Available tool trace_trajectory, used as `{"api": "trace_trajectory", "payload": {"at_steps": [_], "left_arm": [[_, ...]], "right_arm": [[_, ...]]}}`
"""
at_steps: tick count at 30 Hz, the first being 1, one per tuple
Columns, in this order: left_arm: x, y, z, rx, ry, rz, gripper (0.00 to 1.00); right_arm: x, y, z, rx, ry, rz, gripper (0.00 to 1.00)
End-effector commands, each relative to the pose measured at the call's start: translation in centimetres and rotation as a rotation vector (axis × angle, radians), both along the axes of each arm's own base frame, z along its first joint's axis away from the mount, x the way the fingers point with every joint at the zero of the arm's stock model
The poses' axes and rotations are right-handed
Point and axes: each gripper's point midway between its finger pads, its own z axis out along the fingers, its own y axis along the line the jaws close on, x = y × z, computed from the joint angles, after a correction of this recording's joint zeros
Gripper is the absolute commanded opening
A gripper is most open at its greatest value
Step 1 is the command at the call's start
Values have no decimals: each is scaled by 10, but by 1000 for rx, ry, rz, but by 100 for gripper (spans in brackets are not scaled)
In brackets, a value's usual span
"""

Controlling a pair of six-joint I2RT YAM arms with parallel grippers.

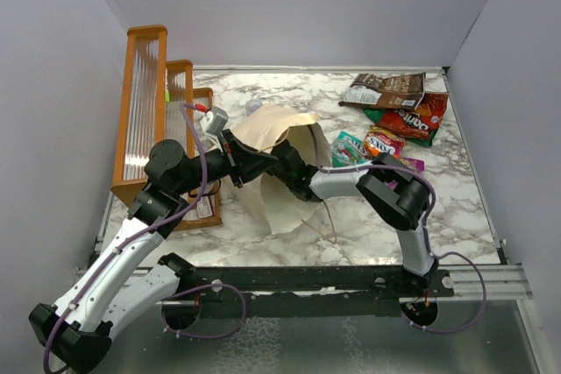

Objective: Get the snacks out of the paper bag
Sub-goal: Take out the snack from the paper bag.

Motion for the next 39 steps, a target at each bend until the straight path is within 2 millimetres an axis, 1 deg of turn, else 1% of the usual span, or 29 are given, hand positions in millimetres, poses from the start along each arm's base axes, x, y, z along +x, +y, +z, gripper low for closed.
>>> {"api": "trace_trajectory", "payload": {"at_steps": [1, 4, 7, 9, 11, 13, 14, 16, 19, 22, 24, 26, 29, 31, 34, 39], "left_arm": [[14, 7, 7, -6, -22, 102, 0], [23, 10, 10, -19, -13, 154, 0], [29, 16, 21, -37, -33, 202, 0], [30, 20, 30, -55, -55, 233, 0], [31, 23, 37, -66, -76, 251, 0], [34, 24, 39, -57, -75, 261, 0], [36, 24, 39, -50, -72, 269, 0], [42, 26, 36, -30, -51, 298, 0], [48, 30, 31, -14, -31, 337, 0], [48, 29, 34, -27, -44, 339, 0], [50, 26, 34, -21, -41, 328, 0], [52, 22, 33, -15, -35, 311, 0], [54, 17, 30, -13, -25, 292, 0], [54, 17, 27, -5, -20, 294, 0], [55, 22, 22, 7, -14, 320, 0], [57, 32, 17, 42, -5, 377, 0]], "right_arm": [[-42, 14, 50, 109, 69, 144, 11], [-70, 11, 53, 149, 132, 189, 10], [-91, 3, 52, 194, 200, 214, 9], [-101, -3, 45, 198, 237, 220, 10], [-111, -6, 33, 180, 284, 238, 9], [-118, -8, 30, 172, 307, 248, 9], [-125, -7, 30, 167, 315, 265, 10], [-137, -5, 40, 175, 312, 297, 10], [-152, -5, 59, 213, 311, 339, 10], [-175, -4, 73, 231, 314, 418, 11], [-188, -2, 80, 234, 322, 467, 11], [-196, -1, 80, 231, 344, 490, 11], [-204, -2, 84, 243, 361, 489, 11], [-206, -3, 92, 260, 357, 477, 11], [-204, -10, 110, 296, 331, 446, 11], [-207, -22, 150, 347, 258, 457, 11]]}}
